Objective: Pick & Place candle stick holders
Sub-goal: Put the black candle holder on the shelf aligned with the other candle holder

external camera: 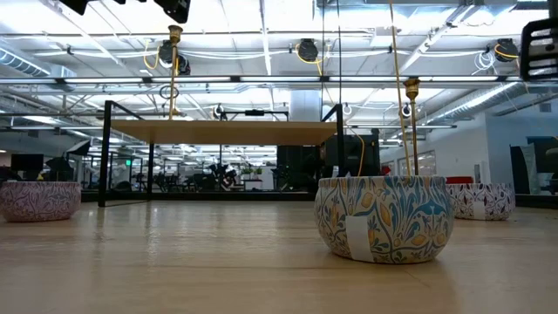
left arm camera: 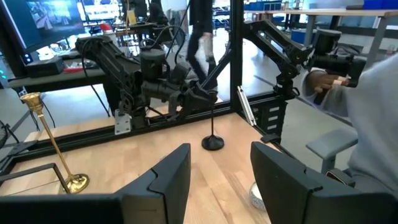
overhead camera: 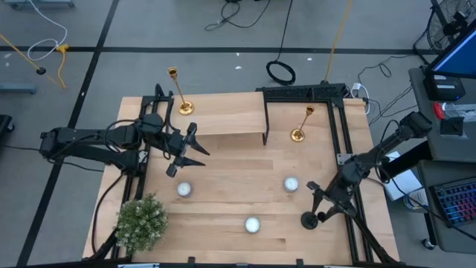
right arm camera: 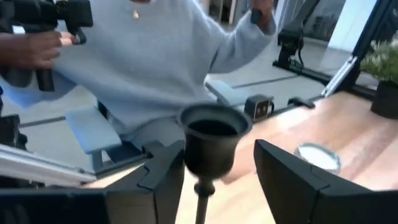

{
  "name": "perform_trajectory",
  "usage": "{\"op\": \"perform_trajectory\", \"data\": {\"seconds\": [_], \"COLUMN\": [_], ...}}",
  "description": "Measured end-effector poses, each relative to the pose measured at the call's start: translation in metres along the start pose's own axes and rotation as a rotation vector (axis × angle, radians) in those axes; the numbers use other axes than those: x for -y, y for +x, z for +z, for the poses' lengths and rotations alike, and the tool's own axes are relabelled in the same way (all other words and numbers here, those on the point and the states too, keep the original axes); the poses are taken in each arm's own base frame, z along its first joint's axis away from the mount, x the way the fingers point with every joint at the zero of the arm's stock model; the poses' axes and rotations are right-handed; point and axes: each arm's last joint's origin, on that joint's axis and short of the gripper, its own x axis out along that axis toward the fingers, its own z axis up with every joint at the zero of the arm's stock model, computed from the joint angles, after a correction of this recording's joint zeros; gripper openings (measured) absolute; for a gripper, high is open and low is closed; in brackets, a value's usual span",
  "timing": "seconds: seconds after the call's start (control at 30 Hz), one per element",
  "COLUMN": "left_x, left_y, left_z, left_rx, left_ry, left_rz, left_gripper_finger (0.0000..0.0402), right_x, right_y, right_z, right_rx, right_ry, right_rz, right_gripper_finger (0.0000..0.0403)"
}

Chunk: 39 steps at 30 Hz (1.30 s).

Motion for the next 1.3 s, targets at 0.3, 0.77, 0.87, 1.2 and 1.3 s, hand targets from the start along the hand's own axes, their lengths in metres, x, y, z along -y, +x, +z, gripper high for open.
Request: {"op": "perform_trajectory", "data": {"seconds": [0.3, 0.77, 0.87, 1.2, 1.3], "left_x": [0.0, 0.0, 0.0, 0.0, 0.0], "left_y": [0.0, 0.0, 0.0, 0.0, 0.0], "left_z": [0.0, 0.0, -0.002, -0.001, -0.001], "left_rx": [0.0, -0.001, -0.016, -0.013, -0.008], "left_ry": [-0.002, -0.018, -0.026, -0.028, -0.025], "left_rz": [0.0, 0.001, -0.001, -0.001, 0.0], "left_gripper_finger": [0.0175, 0.0175, 0.0175, 0.0175, 0.0175], "right_x": [0.001, 0.015, 0.017, 0.032, 0.045], "right_y": [0.002, -0.003, -0.003, 0.014, 0.03], "right_z": [0.0, 0.014, 0.012, 0.024, 0.033], "right_rx": [0.005, 0.08, 0.05, -0.041, -0.107], "right_ry": [-0.017, -0.139, -0.131, -0.181, -0.193], "right_rz": [-0.025, -0.482, -0.558, -0.561, -0.521], "right_gripper_finger": [0.0094, 0.0012, 0.0016, 0.0117, 0.0153]}}
